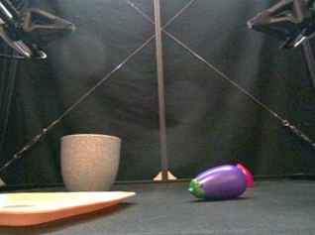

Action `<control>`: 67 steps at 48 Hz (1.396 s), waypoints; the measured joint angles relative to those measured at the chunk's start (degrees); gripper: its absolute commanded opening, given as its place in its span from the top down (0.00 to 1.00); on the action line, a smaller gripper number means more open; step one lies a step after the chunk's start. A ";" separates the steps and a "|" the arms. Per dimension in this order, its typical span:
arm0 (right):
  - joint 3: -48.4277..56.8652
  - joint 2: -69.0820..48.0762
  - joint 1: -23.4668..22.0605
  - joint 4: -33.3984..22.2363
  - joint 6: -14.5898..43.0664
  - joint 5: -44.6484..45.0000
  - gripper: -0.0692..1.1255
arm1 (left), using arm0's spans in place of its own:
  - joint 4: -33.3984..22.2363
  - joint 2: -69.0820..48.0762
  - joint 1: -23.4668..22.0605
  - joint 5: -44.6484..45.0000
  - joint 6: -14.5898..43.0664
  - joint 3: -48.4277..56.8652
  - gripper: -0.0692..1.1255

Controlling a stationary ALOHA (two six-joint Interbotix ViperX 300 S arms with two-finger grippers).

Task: Pick the eggplant then place it in the grey bowl
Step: Pick the eggplant

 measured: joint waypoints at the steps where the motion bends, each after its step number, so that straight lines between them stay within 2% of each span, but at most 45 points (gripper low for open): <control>1: 0.00 0.00 0.00 0.00 0.00 0.09 0.95 | 0.09 0.00 0.00 0.00 0.00 0.09 0.96; 5: -0.35 0.88 -0.09 0.26 0.35 0.09 0.93 | 0.26 -0.09 0.79 -0.26 0.35 0.88 1.00; 12: -2.90 6.42 0.35 0.88 2.29 0.26 0.90 | 0.44 -0.35 1.32 -0.35 0.35 1.14 0.97; 22: -7.82 20.57 5.10 0.62 2.46 4.57 0.83 | 0.88 -0.44 1.32 -0.44 0.35 1.14 0.97; 27: -10.02 26.81 6.42 0.44 2.37 7.56 0.70 | 1.23 -0.53 1.41 -0.44 0.35 1.41 0.97; 38: -14.15 38.50 6.59 0.53 2.46 10.46 0.23 | 1.58 -0.53 1.41 -0.35 0.35 1.41 0.97; 42: -15.38 41.66 6.59 0.62 2.37 10.72 0.09 | 1.67 -0.53 1.32 -0.44 0.35 1.41 0.97; 44: -16.08 43.15 6.59 0.62 2.37 10.81 0.05 | 1.67 -0.62 1.41 -0.44 0.35 1.41 0.97; 67: -23.03 58.45 6.42 0.79 2.37 15.38 0.07 | 1.85 -0.62 1.41 -0.35 0.35 1.67 0.97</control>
